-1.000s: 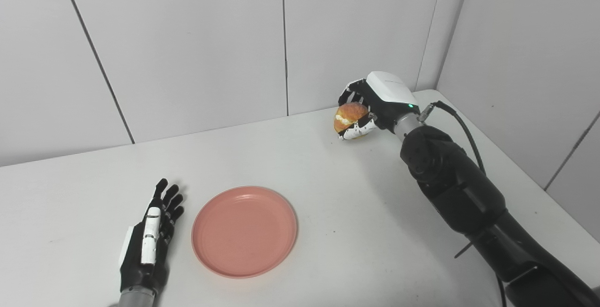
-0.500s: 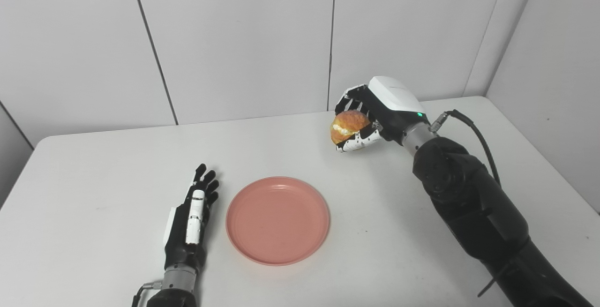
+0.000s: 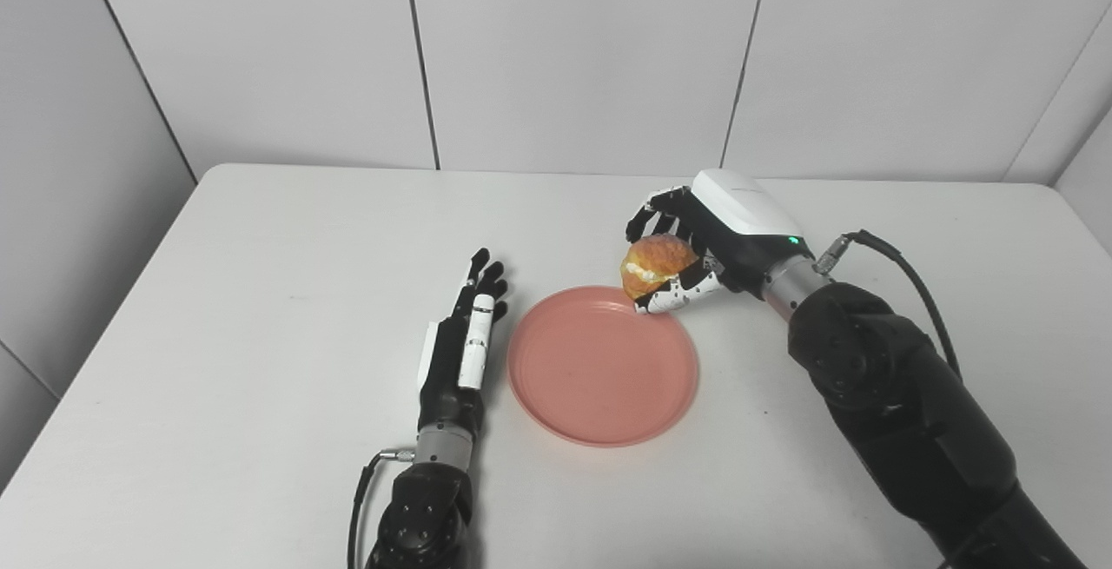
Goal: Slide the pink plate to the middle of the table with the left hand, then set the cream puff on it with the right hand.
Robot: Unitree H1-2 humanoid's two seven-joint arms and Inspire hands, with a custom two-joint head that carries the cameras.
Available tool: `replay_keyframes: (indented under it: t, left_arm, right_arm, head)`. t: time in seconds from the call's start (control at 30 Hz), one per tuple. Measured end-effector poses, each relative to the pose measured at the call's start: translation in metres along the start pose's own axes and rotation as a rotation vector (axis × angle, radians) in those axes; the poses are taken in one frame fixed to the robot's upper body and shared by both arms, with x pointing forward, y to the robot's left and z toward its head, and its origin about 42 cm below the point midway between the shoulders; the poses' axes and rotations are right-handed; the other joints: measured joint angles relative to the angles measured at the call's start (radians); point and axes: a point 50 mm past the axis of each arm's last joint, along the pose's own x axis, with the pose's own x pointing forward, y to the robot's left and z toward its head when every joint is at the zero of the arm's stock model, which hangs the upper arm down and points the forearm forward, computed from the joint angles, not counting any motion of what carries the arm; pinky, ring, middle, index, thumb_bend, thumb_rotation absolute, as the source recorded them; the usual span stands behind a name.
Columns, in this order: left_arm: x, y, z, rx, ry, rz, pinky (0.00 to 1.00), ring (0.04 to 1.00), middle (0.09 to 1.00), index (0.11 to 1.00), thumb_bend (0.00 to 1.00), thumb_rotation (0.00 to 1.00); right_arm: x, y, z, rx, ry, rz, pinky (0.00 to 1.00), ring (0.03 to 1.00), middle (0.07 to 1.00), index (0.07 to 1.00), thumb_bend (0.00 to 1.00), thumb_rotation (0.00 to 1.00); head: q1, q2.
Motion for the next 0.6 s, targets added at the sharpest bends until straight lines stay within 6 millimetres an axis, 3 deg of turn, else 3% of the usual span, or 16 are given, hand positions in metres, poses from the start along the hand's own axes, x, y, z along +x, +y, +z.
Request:
replay_keyframes:
  t: [0.23,0.6]
  left_arm:
    - [-0.001,-0.003,0.001,0.017,-0.004,0.009,0.91,0.921,0.933,0.93,0.44,1.0]
    - [-0.001,-0.005,0.002,0.031,-0.008,0.018,0.91,0.92,0.933,0.93,0.43,1.0]
  right_arm:
    - [0.005,0.03,0.005,0.055,0.008,0.057,0.38,0.389,0.493,0.546,0.51,0.0]
    - [0.015,0.059,0.018,0.063,-0.015,0.118,0.38,0.392,0.504,0.534,0.51,0.0]
  head:
    - [0.012,0.012]
    - [0.02,0.032]
